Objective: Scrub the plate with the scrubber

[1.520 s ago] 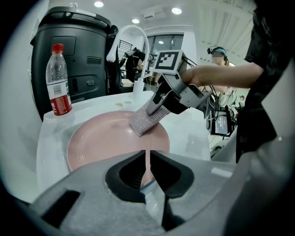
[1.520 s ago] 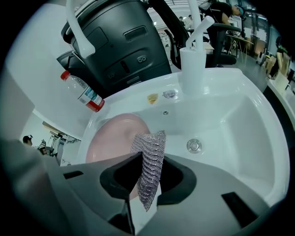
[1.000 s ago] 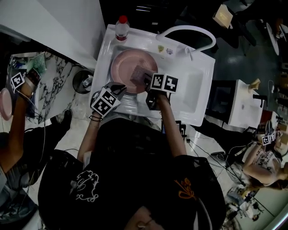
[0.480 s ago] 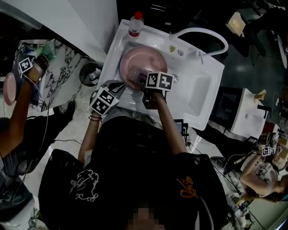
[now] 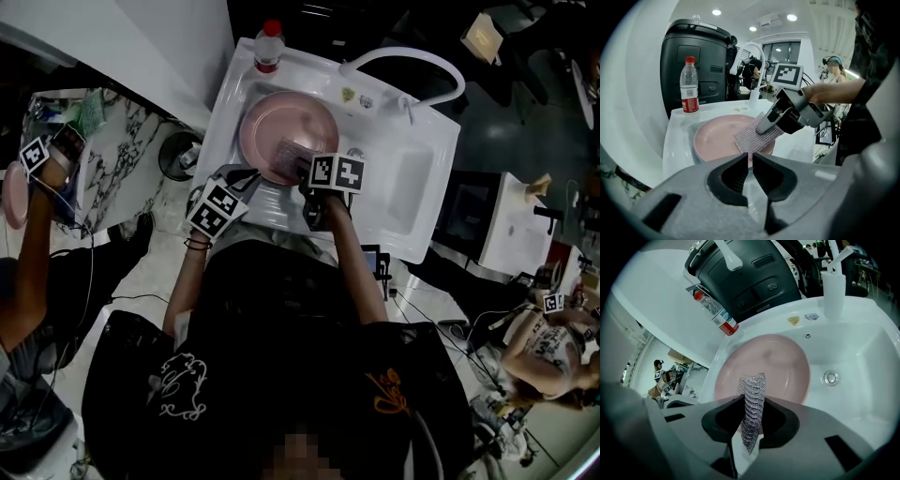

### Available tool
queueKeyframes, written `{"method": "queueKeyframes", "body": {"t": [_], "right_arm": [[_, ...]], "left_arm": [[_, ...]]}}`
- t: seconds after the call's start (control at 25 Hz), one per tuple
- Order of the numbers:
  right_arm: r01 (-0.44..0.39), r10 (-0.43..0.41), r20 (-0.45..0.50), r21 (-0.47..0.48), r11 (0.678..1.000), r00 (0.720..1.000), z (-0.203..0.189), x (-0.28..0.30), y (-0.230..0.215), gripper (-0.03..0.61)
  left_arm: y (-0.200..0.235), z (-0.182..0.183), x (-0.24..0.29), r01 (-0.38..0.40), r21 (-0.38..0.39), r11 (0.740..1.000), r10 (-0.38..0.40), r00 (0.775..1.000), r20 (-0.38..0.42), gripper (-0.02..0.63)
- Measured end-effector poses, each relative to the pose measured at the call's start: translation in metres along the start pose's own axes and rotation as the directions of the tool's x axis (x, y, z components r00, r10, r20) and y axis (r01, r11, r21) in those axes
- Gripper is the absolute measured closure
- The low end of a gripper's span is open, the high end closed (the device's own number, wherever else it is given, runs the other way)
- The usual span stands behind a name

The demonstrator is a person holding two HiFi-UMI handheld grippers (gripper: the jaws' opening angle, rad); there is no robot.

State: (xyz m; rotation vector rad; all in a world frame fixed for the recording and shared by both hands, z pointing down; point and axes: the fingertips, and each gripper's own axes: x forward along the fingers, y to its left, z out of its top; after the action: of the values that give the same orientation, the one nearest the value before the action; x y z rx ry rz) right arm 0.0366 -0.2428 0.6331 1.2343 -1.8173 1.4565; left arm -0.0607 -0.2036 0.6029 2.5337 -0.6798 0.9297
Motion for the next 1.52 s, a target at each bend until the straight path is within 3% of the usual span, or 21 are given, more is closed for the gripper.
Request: {"method": "queueKeyframes", "body": {"t": [0.48,0.88,1.24,1.4,1.52], "right_arm": [[0.09,-0.088,0.058,-0.03,0.996,0.994,0.006,-0.036,-0.04,0.499],[0.138,-0.13,0.141,-0.049,0.989,0.981,0.02,-0.058,-0.058,0.499],[0.051,-0.031,0.245,-0.075,0.996,0.969,0.014,-0.097,-0.044,0.499],[-0.001,0.033,0.297,-0.108,0.994,0.954,0.002,-0.126,-0.038,0.499],[-0.027,0.072,0.33,-0.139,0.99,0.941,-0.014,-0.148,-0.034,0.499]], "left_arm": [[-0.02,0.012,0.011,0.015,0.039,0.999,-0.015,1.0,0.003,0.573],[-0.031,0.012,0.005,-0.031,0.02,0.999,0.031,0.999,0.015,0.572],[-0.052,0.032,-0.015,-0.08,-0.072,0.994,0.088,0.989,0.117,0.572],[-0.072,0.051,-0.025,-0.082,-0.141,0.987,0.111,0.971,0.211,0.572],[-0.091,0.06,-0.033,-0.088,-0.143,0.986,0.123,0.958,0.258,0.572]]}}
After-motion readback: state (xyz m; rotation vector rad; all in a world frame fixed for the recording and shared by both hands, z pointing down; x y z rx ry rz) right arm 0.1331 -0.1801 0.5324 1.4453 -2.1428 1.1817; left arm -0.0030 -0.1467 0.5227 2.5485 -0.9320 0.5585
